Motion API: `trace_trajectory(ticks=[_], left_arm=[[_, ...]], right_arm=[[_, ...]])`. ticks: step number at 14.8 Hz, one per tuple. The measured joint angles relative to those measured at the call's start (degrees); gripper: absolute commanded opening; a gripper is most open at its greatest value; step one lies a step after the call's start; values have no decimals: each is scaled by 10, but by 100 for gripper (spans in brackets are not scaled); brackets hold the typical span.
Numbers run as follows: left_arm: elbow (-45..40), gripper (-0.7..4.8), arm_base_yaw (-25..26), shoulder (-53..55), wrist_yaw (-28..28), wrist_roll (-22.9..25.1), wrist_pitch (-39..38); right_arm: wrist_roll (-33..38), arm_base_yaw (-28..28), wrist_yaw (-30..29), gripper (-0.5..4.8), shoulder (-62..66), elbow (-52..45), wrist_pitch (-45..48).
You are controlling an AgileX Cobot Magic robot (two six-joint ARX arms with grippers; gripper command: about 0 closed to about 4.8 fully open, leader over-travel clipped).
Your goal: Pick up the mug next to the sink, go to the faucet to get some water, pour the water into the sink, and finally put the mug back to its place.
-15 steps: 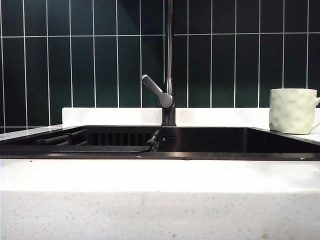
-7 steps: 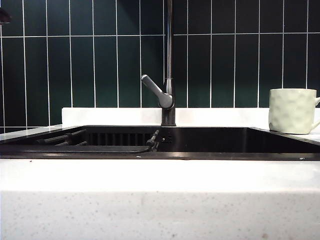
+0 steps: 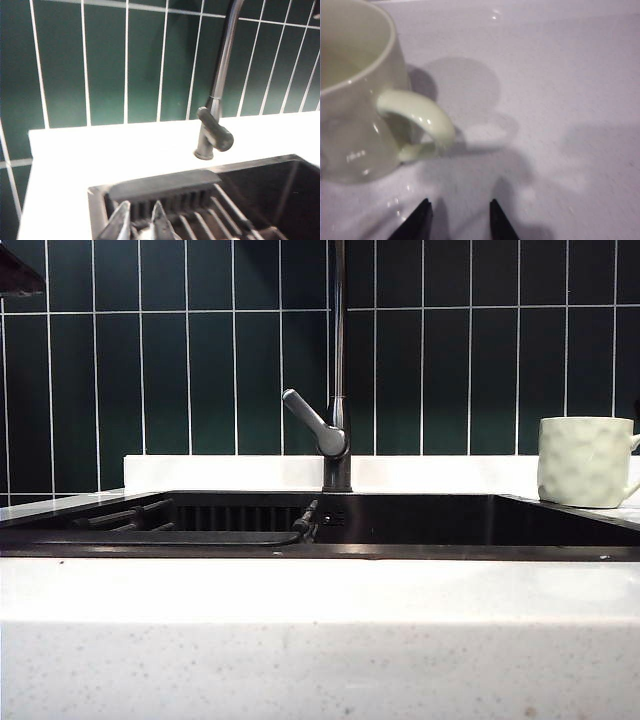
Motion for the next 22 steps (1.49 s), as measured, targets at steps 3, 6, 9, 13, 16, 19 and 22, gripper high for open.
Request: trace_trajectory(ticks=[3,6,9,13,16,19,22], left_arm=[[0,57,0,8,0,15,10],[0,57,0,23,0,15,20],[0,57,0,25,-2,20,22],[0,57,0,25,-2,28,22],[0,57,0,25,-2,28,23],[0,57,0,25,-2,28,23],[0,57,0,25,-2,28,22]], right_arm=[[0,0,-4,163,46,0,72],[0,0,-14,163,71,0,131],[0,0,-13,181,105,2,168],[0,0,-13,186,153,2,227],[0,0,-12,186,171,2,265],[0,0,-13,186,171,2,282],[0,-11,-13,185,172,2,300]])
